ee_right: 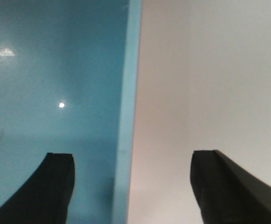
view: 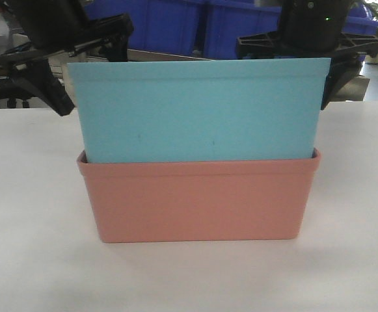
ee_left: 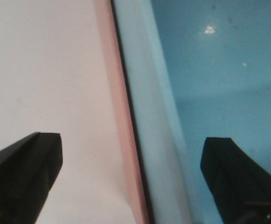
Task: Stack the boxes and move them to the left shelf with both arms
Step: 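Lower both grippers onto opposite rims of the stacked bins and grasp, then lift the stacked bins with both grippers toward the robot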
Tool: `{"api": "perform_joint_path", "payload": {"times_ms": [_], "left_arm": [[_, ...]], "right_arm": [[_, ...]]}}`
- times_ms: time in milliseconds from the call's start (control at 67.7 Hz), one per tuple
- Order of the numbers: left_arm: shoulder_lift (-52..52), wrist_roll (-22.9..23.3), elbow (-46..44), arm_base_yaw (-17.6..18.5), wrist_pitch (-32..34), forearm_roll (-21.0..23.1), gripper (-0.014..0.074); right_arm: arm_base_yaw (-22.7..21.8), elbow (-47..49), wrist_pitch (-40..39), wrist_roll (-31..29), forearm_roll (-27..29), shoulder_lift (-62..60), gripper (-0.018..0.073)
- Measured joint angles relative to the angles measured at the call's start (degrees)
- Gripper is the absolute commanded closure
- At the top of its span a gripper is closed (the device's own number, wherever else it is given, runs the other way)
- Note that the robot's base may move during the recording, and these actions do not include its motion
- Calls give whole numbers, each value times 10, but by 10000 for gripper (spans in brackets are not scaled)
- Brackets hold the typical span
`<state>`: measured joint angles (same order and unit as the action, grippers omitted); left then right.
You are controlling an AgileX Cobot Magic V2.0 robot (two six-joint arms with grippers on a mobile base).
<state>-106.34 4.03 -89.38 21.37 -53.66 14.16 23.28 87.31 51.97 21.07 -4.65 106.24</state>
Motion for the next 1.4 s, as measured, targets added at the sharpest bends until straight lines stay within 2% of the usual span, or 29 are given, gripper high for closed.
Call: {"api": "perform_joint_path", "payload": {"times_ms": [620,724,871,945,1004,1226,1300,1403], "left_arm": [[-68,6,-5,5,12,6,98],[-72,6,-5,5,21,6,131],[-81,6,-8,7,24,9,238],[-85,6,-10,10,27,11,307],[-87,6,-11,12,32,12,370],[-87,7,-12,16,38,18,614],[-87,10,-12,16,38,12,597],[-87,16,-12,16,38,9,598]], "right_arm": [[0,4,-28,-21,0,63,-12],[0,4,-39,-22,0,65,-12],[0,4,-47,-26,0,68,-8],[0,4,-49,-27,0,68,43],[0,4,-50,-29,0,68,122],[-3,4,-49,-40,-5,68,543],[-3,4,-51,-44,-5,68,512],[-3,4,-51,-45,-6,68,515]]}}
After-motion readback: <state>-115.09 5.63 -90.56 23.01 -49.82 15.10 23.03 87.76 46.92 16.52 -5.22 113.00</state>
